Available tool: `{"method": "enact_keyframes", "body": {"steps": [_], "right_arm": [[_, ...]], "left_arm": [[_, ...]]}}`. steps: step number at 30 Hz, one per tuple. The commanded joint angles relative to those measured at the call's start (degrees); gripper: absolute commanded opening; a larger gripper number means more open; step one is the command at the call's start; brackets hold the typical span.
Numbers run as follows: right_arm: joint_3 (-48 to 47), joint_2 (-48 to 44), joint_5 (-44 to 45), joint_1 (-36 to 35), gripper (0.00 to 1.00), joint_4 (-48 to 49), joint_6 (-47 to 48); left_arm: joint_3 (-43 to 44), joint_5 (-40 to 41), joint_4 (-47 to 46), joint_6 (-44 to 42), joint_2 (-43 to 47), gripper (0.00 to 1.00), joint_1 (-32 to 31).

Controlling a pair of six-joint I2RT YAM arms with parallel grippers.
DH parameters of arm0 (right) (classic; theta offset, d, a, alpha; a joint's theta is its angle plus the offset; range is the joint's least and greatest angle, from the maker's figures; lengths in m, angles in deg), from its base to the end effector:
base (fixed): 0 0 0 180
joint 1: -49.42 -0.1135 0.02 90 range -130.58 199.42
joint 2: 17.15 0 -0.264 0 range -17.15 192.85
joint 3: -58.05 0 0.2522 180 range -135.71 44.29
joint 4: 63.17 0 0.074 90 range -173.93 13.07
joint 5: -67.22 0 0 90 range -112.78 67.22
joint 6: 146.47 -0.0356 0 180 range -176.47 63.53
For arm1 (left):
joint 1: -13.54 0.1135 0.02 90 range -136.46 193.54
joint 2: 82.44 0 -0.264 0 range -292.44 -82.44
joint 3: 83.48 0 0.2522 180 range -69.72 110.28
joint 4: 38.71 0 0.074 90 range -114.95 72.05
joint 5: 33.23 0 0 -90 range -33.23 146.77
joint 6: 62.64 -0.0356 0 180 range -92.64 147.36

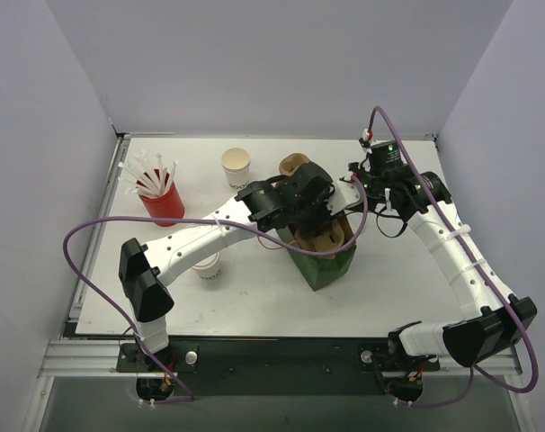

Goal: Pack the takeout coffee

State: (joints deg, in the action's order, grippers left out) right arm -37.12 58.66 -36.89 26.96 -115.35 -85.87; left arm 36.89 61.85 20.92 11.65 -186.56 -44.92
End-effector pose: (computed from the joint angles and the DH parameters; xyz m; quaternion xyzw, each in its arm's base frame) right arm 0.2595 0.1167 0.3942 -0.0059 0.8734 0.3047 0.3799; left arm 0.2151 -0.3444 0.3649 0.5392 0.7425 -0.1062 0.3830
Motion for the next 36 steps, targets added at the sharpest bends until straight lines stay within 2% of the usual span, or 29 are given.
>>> {"method": "enact_keyframes", "body": {"steps": [1, 10, 18, 36], "right_arm": [[0.5, -1.4, -2.9, 0.2, 0.0, -0.7, 0.0], [-1.1, -1.5, -3.6, 2.9, 0.0, -1.6, 0.7], [-2.2, -2.2, -3.8, 5.3, 0.0, -3.5, 1.6], [-5.5, -0.8, -4.2, 7.7, 0.0, -6.1, 2.9]], "left_arm": [[-0.6, 7.9, 1.1, 0.6, -1.4, 0.26, 1.4], [0.2, 9.4, 3.4, 0.1, -1.4, 0.26, 1.8], [-3.9, 9.3, 3.2, -0.7, 1.0, 0.26, 2.1], [-6.9, 7.7, 3.3, -1.2, 5.0, 0.26, 1.6]]}}
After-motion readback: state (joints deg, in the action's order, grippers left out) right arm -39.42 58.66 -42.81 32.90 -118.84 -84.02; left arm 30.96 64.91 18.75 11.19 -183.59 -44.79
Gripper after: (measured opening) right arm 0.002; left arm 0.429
